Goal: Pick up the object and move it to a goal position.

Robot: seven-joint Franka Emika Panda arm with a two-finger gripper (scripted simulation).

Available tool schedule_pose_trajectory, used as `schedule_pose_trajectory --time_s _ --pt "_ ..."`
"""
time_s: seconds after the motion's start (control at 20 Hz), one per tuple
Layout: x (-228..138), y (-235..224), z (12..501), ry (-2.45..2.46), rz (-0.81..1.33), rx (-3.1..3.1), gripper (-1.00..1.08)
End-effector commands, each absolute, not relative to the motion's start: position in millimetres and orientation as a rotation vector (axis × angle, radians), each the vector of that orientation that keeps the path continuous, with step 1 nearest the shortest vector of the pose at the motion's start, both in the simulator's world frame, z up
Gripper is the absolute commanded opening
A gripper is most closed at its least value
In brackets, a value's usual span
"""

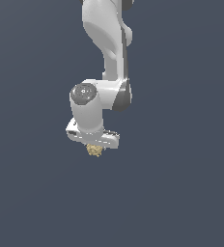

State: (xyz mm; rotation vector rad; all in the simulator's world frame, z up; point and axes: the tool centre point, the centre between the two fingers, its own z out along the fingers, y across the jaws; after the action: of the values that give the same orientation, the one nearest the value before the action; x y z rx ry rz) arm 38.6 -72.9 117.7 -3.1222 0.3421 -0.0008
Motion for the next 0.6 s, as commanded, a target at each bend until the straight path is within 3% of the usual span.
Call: schedule_pose_trajectory --time_s 0.0,0.55 --pt "49 -98 129 0.341 0.0 -3.122 -1.0" --pt "84 -177 166 0.34 0.0 -3.123 -1.0"
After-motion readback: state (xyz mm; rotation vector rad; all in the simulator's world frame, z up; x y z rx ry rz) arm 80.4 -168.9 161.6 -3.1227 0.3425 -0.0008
